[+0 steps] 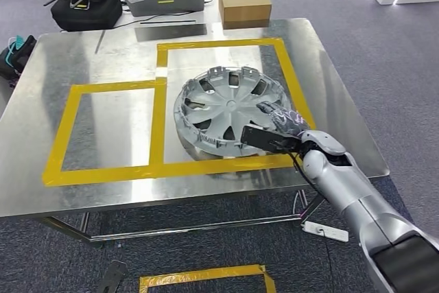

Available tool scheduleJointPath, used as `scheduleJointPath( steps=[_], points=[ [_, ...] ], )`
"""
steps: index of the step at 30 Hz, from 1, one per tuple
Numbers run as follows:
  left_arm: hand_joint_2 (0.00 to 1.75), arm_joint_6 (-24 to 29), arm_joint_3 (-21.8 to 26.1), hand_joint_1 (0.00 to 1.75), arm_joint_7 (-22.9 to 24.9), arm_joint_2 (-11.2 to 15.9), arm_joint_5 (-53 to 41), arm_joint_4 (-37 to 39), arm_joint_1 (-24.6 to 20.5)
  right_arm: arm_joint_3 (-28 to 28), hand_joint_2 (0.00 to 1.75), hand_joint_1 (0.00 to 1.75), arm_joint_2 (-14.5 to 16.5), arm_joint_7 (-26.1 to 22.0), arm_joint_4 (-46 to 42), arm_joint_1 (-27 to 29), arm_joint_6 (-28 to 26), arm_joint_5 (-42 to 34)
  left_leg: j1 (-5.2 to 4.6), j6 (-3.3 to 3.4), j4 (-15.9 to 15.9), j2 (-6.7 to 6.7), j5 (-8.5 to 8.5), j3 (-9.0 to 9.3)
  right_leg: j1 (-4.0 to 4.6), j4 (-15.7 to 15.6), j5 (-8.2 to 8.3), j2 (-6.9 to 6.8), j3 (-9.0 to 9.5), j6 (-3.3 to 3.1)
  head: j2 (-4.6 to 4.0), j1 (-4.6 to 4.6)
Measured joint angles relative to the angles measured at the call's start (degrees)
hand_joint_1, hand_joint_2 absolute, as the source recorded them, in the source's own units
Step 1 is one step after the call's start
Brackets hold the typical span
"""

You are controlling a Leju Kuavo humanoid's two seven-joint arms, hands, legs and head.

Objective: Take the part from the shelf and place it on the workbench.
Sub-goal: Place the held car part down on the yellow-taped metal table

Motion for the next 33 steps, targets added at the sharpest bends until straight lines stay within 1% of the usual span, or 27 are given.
scheduleJointPath(
  steps=[5, 9, 13, 15, 16, 17, 20, 21, 22, 24, 26, 28, 30, 33],
  points=[
    [1.75, 0.1, 0.4, 0.00, 0.0, 0.0, 0.0, 0.0, 0.1, -2.0, 1.75, 0.00, 0.0, 0.0, 0.6, -1.7, 2.7, -1.4, 0.00, 0.00, 0.0, -0.01, 0.00, 0.00, 0.00, 0.0, 0.00, -0.02, 0.02, 0.00, 0.00, 0.00],
    [1.75, 0.4, 1.1, 0.00, 0.0, 0.0, 0.0, 0.0, 0.3, -2.0, 1.75, 0.00, 0.2, -0.4, 2.7, -3.5, 5.7, -3.8, 0.00, 0.00, 0.0, 0.00, 0.00, 0.00, 0.00, 0.0, 0.00, -0.01, 0.01, 0.00, 0.00, 0.00],
    [1.75, 0.6, 1.4, 0.00, 0.2, 0.0, 0.0, 0.0, 0.6, -1.4, 1.75, 0.00, 0.6, -0.8, 5.6, -5.6, 11.1, -6.0, 0.00, 0.00, 0.0, -0.01, 0.01, 0.00, 0.00, 0.0, 0.00, -0.02, 0.02, 0.00, 0.00, 0.00],
    [1.75, 0.7, 1.5, 0.00, 0.3, 0.1, 0.0, 0.0, 0.7, -0.9, 1.75, 0.00, 0.7, -1.6, 6.7, -6.2, 11.4, -6.9, 0.00, 0.00, 0.0, -0.01, 0.02, 0.00, 0.00, 0.0, 0.00, -0.04, 0.02, 0.00, 0.00, -0.01],
    [1.75, 0.8, 1.5, 0.00, 0.3, 0.1, 0.0, 0.0, 0.8, -0.7, 1.75, 0.00, 0.7, -2.2, 6.9, -6.3, 9.9, -7.2, 0.00, 0.01, 0.0, -0.01, 0.02, 0.00, 0.00, 0.0, 0.00, -0.04, 0.02, 0.00, 0.00, -0.01],
    [1.75, 0.8, 1.5, 0.00, 0.3, 0.1, 0.0, 0.0, 0.9, -0.5, 1.75, 0.00, 0.7, -2.9, 7.0, -6.3, 7.2, -7.2, 0.00, 0.01, 0.0, -0.01, 0.02, 0.00, 0.00, 0.0, 0.00, -0.05, 0.02, 0.00, 0.00, -0.01],
    [1.75, 0.8, 1.6, 0.00, 0.2, 0.1, 0.0, 0.0, 1.3, -0.2, 1.75, 0.00, 0.7, -4.0, 5.5, -4.9, -5.1, -4.9, 0.01, 0.01, 0.0, -0.01, 0.02, 0.00, 0.00, 0.0, 0.00, -0.03, 0.01, 0.00, 0.00, 0.00],
    [1.75, 0.8, 1.6, 0.00, 0.2, 0.1, 0.0, 0.0, 1.5, -0.2, 1.75, 0.00, 0.7, -3.9, 4.5, -4.1, -8.4, -4.0, 0.01, 0.00, 0.0, 0.00, 0.02, 0.00, 0.00, 0.0, 0.00, 0.00, -0.01, 0.00, 0.00, -0.01],
    [1.75, 0.8, 1.6, 0.00, 0.2, 0.1, 0.0, 0.0, 1.6, -0.1, 1.75, 0.00, 0.7, -3.8, 3.5, -3.4, -10.6, -3.3, 0.01, 0.00, 0.0, 0.01, 0.02, 0.00, 0.00, 0.0, 0.00, 0.03, -0.02, -0.01, 0.00, -0.01],
    [1.75, 0.7, 1.6, 0.00, 0.1, 0.1, 0.0, 0.0, 1.7, 0.0, 1.75, 0.00, 0.7, -3.6, 1.5, -2.0, -12.6, -2.7, 0.01, 0.00, 0.0, 0.02, 0.01, 0.00, 0.00, 0.0, 0.00, 0.03, -0.05, -0.01, 0.00, -0.02],
    [0.87, 0.5, 1.6, 0.00, -0.1, 0.1, 0.0, 0.0, 1.8, -0.4, 1.75, 0.00, 0.6, -3.5, -1.0, -0.2, -15.4, -1.9, 0.02, 0.00, 0.0, 0.01, 0.02, 0.00, 0.00, 0.0, 0.00, -0.01, -0.09, -0.01, 0.00, -0.01],
    [0.00, 0.3, 1.8, 0.00, -0.5, 0.1, 0.0, 0.0, 1.9, -1.5, 1.75, 0.00, 0.4, -3.4, -5.2, 2.3, -19.6, -0.5, 0.02, 0.00, 0.0, 0.01, 0.01, 0.00, 0.00, 0.0, -0.01, -0.02, -0.21, -0.01, 0.00, -0.01],
    [0.00, 0.0, 2.2, 0.00, -0.8, 0.0, 0.0, 0.0, 2.0, -3.4, 1.75, 0.00, 0.1, -3.2, -10.8, 5.6, -23.5, 1.1, 0.02, -0.01, 0.0, 0.00, 0.01, 0.00, 0.00, 0.0, -0.02, -0.02, -0.29, -0.02, 0.00, 0.00],
    [0.00, -1.0, 3.2, 0.00, -0.8, 0.0, 0.0, 0.0, 2.1, -6.9, 1.75, 0.00, -0.1, -3.2, -20.2, 11.1, -27.5, 2.4, 0.01, -0.01, 0.0, 0.00, -0.01, -0.02, 0.00, 0.0, -0.03, -0.01, -0.29, -0.03, 0.00, -0.01]
  ],
)
